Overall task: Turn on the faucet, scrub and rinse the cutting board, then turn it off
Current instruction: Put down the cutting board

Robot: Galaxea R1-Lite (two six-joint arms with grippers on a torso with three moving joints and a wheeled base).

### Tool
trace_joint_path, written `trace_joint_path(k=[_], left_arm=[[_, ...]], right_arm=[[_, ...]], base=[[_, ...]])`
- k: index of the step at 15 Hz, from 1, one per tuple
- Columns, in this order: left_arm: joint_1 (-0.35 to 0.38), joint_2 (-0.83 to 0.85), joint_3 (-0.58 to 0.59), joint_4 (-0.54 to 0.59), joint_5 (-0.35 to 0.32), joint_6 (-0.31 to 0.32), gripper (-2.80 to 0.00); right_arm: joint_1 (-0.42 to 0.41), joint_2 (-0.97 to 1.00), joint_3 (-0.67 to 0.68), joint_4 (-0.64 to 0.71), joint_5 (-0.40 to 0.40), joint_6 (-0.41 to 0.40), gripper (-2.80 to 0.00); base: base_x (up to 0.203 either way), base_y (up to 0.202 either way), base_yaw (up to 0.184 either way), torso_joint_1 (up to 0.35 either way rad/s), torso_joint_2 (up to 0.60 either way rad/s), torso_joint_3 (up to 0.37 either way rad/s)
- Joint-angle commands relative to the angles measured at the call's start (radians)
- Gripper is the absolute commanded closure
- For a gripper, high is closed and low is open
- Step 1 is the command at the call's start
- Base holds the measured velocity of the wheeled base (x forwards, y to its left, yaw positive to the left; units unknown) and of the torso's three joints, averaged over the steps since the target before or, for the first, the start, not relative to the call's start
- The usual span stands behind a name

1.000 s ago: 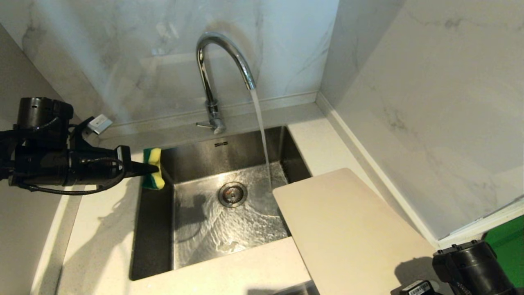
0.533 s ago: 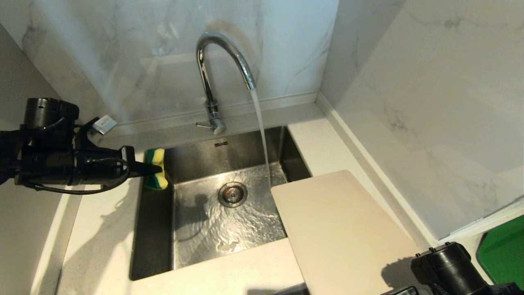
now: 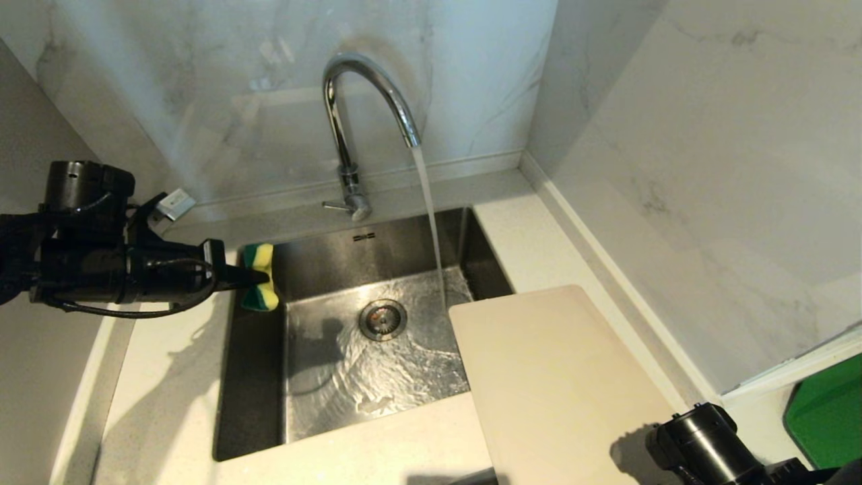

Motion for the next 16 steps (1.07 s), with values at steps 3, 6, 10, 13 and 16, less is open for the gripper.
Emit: trace_joint_path(k=[3,6,10,13,16], left_arm=[[0.000,0.029,-0.016,0.000,-0.002,-0.002,0.00],[-0.001,0.043,-0.034,0.000,-0.002,-0.004,0.00],[-0.001,0.056,-0.042,0.000,-0.002,-0.005,0.00],[-0.001,0.067,-0.061,0.000,-0.003,-0.007,0.00],[-0.013,0.076,-0.073,0.000,-0.002,-0.009,0.00]], right_arm=[[0.000,0.093,-0.016,-0.005,0.017,-0.006,0.00],[0.000,0.145,-0.044,-0.007,0.019,-0.006,0.00],[0.000,0.200,-0.062,-0.007,0.048,-0.005,0.00],[0.000,0.231,-0.076,-0.008,0.051,-0.005,0.00],[0.000,0.255,-0.087,-0.010,0.054,-0.005,0.00]], base=[[0.000,0.000,0.000,0.000,0.00,0.000],[0.000,0.000,0.000,0.000,0.00,0.000],[0.000,0.000,0.000,0.000,0.00,0.000],[0.000,0.000,0.000,0.000,0.00,0.000],[0.000,0.000,0.000,0.000,0.00,0.000]])
